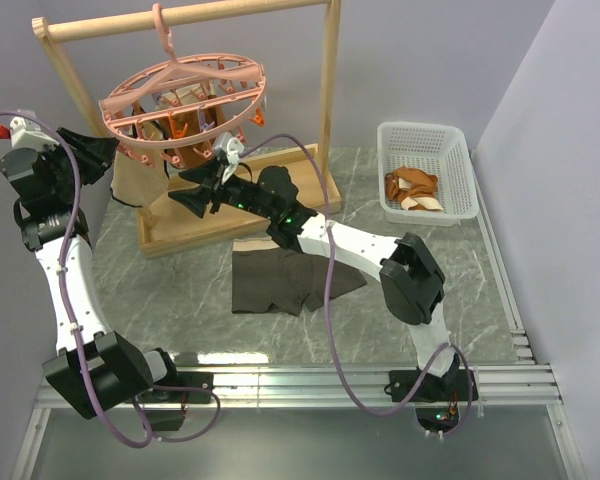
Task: Clip the underwear to the hanger
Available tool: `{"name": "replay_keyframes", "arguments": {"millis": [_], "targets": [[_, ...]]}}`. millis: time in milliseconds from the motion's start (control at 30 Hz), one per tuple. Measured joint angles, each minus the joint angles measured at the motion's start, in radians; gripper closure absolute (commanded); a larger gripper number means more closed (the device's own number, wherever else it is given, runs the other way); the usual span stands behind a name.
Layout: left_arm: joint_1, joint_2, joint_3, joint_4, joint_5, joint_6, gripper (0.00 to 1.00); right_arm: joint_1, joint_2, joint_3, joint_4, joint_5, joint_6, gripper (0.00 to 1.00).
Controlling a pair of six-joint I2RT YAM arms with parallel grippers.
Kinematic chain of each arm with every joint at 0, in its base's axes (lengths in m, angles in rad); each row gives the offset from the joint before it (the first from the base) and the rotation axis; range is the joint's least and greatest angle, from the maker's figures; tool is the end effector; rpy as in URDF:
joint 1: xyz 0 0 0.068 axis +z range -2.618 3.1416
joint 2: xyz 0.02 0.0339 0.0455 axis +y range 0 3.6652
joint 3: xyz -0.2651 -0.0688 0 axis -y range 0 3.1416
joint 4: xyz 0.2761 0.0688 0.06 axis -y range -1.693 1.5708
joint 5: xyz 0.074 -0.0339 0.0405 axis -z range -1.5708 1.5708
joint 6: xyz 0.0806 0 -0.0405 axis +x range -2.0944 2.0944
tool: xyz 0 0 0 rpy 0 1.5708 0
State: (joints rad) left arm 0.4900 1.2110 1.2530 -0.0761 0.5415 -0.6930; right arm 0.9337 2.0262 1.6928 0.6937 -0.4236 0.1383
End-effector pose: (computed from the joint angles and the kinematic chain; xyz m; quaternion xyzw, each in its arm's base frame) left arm 0.3222 0.1248 0.4283 -0.2321 0.6788 -0.2592 0.6467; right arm 0.3036 0.4659 0.3699 -0.3748 0.4459 0.5134 0.6301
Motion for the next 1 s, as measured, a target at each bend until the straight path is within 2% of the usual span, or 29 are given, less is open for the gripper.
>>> {"name": "replay_keyframes", "arguments": {"millis": [133,233,333,633,1000], "targets": [[-0.016,0.010,-0.002,0.010,0.001,-0.002,0.76,0.003,0.047,0.053,-0.003,0.018,0.002,0.40],[-0.032,0.013,-0.005,0.016,0.008,0.000,0.87,0.003,0.071,0.090,-0.011,0.024,0.002,0.41],[-0.048,0.013,-0.006,0.019,0.021,0.002,0.93,0.005,0.093,0.133,-0.014,0.029,0.002,0.42],[-0.100,0.006,-0.006,-0.019,0.063,0.054,0.97,0.005,0.109,0.159,-0.025,0.030,0.002,0.50],[-0.123,-0.090,-0.006,-0.126,0.113,0.151,0.98,0.005,0.106,0.084,-0.033,0.019,-0.005,0.52]]}}
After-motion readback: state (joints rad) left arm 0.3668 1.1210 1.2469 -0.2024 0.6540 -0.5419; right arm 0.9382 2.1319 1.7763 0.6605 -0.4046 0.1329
